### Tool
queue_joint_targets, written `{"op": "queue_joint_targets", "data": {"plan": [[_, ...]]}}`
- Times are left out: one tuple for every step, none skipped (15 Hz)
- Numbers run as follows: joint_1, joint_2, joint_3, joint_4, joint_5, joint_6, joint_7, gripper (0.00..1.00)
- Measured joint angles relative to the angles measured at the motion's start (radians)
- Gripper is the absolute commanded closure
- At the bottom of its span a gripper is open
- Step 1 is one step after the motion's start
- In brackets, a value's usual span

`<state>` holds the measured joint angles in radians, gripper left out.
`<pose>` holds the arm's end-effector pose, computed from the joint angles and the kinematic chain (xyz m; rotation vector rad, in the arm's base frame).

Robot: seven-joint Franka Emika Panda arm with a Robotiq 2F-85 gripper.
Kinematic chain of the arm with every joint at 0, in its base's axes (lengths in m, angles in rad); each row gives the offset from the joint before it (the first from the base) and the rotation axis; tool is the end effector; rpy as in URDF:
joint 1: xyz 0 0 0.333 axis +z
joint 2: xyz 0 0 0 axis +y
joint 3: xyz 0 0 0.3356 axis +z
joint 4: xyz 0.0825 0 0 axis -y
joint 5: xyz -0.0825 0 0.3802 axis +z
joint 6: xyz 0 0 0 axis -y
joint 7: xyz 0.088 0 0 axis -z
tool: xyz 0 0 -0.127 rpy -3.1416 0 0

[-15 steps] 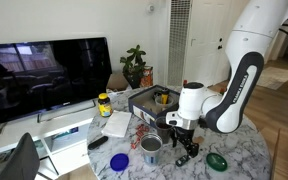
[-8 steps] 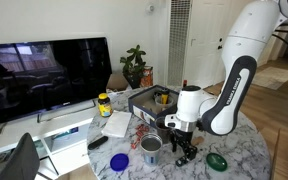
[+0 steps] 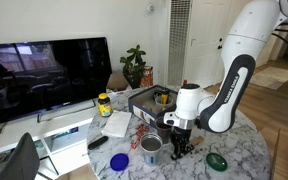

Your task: Make the brown object to the left lie flat on the table and then put the car plush toy on top of it

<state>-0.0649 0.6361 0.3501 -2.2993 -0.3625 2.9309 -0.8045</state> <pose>0.4874 0.1822 0.0952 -2.3484 -1.9285 -0.1419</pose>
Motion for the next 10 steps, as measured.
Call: {"op": "queue_joint_targets", "data": {"plan": [[0.000,-0.005,-0.002,-0.003,0.001,-0.007,0.002,0.93],[0.000,-0.016,-0.007,-0.011,0.001,-0.016,0.006,0.93],[0.001,-0.034,-0.015,-0.026,0.001,-0.025,0.014,0.93],[0.002,-0.062,-0.026,-0.049,0.001,-0.031,0.025,0.93],[0.004,-0.095,-0.038,-0.078,0.001,-0.033,0.037,0.93],[0.006,-0.132,-0.051,-0.109,0.001,-0.035,0.049,0.93],[0.008,-0.171,-0.065,-0.142,0.001,-0.037,0.059,0.93],[0.013,-0.210,-0.081,-0.173,0.001,-0.042,0.067,0.93],[0.016,-0.245,-0.095,-0.199,0.001,-0.056,0.074,0.93],[0.019,-0.274,-0.109,-0.218,0.001,-0.072,0.079,0.93]]}}
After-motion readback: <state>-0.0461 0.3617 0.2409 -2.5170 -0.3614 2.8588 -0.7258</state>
